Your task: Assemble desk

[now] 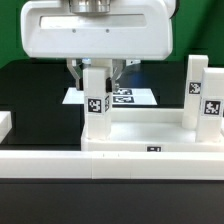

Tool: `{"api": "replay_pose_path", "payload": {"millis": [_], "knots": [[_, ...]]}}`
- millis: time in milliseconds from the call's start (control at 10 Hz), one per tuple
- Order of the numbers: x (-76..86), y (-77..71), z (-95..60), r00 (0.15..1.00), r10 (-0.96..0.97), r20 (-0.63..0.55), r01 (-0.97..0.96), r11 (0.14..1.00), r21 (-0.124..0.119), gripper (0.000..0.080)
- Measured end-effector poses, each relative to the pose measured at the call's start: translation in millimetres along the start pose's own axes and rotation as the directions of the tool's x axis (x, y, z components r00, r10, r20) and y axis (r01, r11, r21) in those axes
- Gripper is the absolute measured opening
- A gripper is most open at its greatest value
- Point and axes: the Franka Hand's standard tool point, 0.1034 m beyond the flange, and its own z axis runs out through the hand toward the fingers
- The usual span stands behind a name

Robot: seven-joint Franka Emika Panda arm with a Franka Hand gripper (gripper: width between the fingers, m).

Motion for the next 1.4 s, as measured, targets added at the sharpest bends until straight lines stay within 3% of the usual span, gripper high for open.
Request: {"api": "replay_pose_path", "payload": {"millis": [300, 600, 700, 900, 1100, 1200, 1300, 1400], "knots": [[-1.9, 0.2, -0.9, 0.947, 0.322, 0.003, -0.322, 0.947, 0.001, 0.0291], [-2.4, 1.7, -0.4, 0.831, 0.556, 0.012, -0.556, 0.831, 0.001, 0.0291], [-2.6, 1.4, -0.4, 0.746, 0.666, 0.014, -0.666, 0.746, 0.0, 0.0291], [-2.0, 2.5, -0.4, 0.672, 0.741, 0.016, -0.741, 0.672, -0.004, 0.0291], [-2.1, 2.2, -0.2, 0.674, 0.738, 0.016, -0.738, 0.674, -0.005, 0.0298], [-2.6, 2.5, -0.3, 0.71, 0.704, 0.02, -0.704, 0.71, -0.008, 0.0469], [-2.7, 1.9, -2.5, 0.745, 0.666, 0.042, -0.666, 0.746, -0.021, 0.0469], [-1.9, 1.0, -3.5, 0.809, 0.586, 0.041, -0.586, 0.81, -0.022, 0.0613]]}}
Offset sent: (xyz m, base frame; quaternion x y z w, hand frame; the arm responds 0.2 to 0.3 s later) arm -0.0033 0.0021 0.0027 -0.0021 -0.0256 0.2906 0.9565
